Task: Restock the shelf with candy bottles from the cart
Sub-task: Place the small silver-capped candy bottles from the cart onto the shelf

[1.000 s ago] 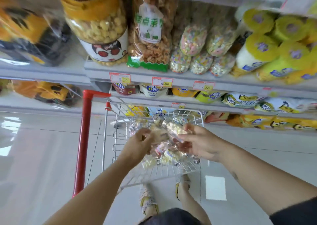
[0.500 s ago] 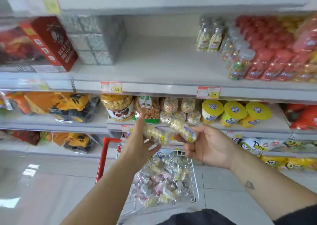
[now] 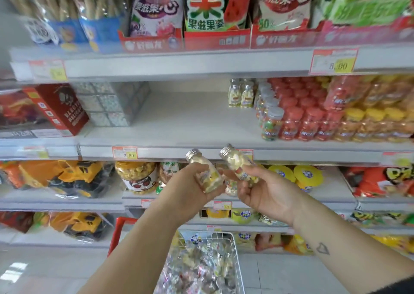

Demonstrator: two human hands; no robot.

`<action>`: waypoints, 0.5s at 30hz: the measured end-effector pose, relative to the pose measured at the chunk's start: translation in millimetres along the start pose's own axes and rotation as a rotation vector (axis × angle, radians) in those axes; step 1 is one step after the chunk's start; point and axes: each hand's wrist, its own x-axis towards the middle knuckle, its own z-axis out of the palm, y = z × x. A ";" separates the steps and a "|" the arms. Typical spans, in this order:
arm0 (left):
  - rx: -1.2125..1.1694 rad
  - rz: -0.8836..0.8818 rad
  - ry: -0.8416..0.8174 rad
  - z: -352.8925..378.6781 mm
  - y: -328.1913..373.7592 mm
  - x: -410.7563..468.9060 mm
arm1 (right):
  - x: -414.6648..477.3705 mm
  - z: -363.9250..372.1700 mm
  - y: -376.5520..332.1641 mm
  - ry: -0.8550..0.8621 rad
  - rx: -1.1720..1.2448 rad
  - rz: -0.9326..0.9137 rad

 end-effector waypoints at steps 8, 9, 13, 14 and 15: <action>0.476 0.227 -0.046 8.0 29.1 26.8 | 13.9 9.9 -16.1 0.227 -0.287 -0.206; 0.566 0.269 -0.022 9.9 36.5 32.2 | 18.6 11.6 -19.7 0.252 -0.356 -0.231; 0.705 0.411 0.052 15.1 65.5 64.9 | 40.2 24.6 -40.7 0.380 -0.684 -0.386; 0.764 0.436 0.068 15.9 70.8 74.3 | 45.4 28.6 -46.7 0.387 -0.738 -0.428; 0.810 0.454 0.079 15.7 75.4 83.8 | 50.3 32.3 -52.1 0.398 -0.805 -0.471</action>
